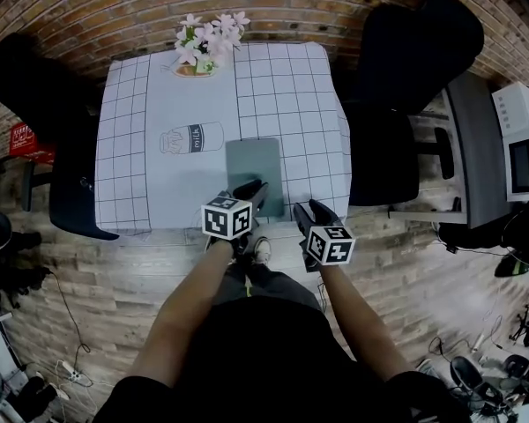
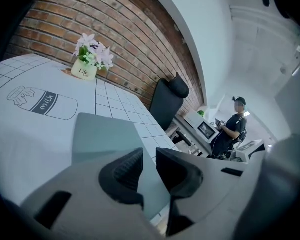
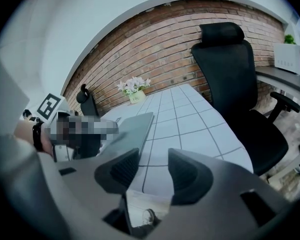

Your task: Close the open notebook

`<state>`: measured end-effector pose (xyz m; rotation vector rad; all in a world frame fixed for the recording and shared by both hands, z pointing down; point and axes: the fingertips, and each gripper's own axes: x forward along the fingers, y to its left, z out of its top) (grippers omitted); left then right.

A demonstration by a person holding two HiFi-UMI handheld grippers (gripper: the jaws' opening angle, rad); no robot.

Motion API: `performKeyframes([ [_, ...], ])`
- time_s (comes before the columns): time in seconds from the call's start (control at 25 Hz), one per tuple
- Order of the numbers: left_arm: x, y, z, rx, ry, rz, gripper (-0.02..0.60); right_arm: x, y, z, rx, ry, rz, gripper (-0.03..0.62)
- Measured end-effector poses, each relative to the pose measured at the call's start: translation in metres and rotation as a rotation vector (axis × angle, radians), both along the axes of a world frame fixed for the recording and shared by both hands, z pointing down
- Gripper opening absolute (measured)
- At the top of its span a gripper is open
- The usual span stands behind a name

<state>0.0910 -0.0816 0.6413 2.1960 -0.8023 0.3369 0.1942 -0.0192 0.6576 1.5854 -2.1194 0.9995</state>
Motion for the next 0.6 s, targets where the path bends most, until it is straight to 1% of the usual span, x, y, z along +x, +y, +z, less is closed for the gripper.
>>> performKeyframes([
  [0.16, 0.002, -0.002, -0.004, 0.011, 0.004, 0.011, 0.071, -0.004, 0.000, -0.004, 0.010, 0.014, -0.007, 0.181],
  [0.44, -0.006, -0.009, -0.018, 0.045, -0.004, 0.022, 0.072, -0.015, -0.005, -0.015, 0.035, 0.016, -0.026, 0.124],
  [0.6, -0.018, -0.015, -0.024, 0.063, -0.006, 0.003, 0.044, -0.024, -0.009, -0.021, 0.047, 0.020, -0.042, 0.098],
])
